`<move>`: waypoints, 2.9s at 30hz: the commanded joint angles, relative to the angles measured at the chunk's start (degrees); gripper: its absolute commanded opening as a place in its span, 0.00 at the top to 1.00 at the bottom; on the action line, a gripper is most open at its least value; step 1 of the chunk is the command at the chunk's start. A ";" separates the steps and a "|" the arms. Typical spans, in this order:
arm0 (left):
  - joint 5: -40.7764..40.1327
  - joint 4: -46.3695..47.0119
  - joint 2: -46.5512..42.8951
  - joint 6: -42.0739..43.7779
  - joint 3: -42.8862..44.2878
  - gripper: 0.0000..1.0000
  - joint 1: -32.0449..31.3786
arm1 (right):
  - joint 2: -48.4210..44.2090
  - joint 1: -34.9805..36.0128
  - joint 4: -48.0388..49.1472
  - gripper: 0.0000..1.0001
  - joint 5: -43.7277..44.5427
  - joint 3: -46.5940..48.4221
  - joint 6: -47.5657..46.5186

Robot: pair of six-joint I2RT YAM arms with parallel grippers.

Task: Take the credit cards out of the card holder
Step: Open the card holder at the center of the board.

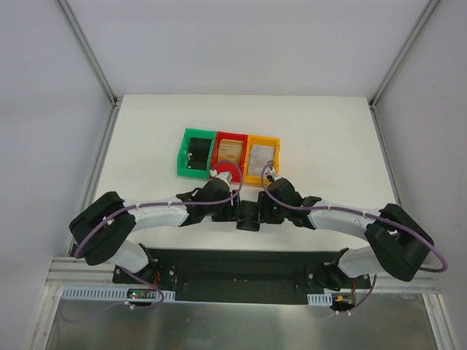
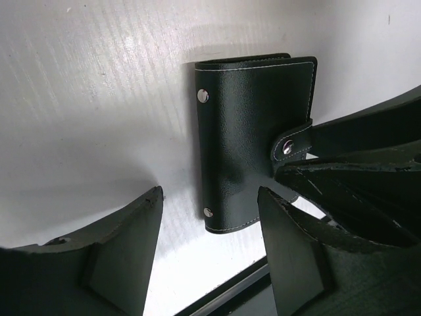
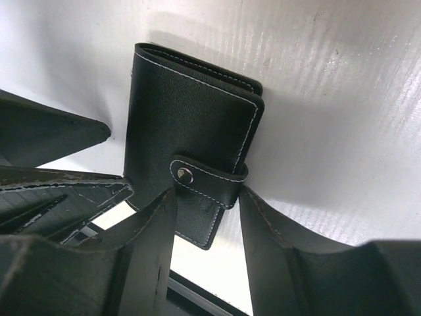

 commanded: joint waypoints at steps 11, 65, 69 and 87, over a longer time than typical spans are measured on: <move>2.12 1.70 3.46 -0.21 0.25 0.72 -0.52 | 0.03 0.19 -10.68 0.48 10.94 3.06 -2.60; 1.85 17.60 -12.17 -2.24 -13.55 0.30 -0.52 | -12.70 1.08 4.00 1.00 -2.25 -10.91 4.43; 3.52 22.95 -14.20 -2.24 -15.75 0.30 -0.17 | -16.39 1.16 2.07 1.00 -3.56 -10.56 3.99; 15.47 40.64 -17.11 -1.80 -19.45 0.29 2.02 | -26.51 1.16 -3.13 1.00 -10.24 -4.85 -0.94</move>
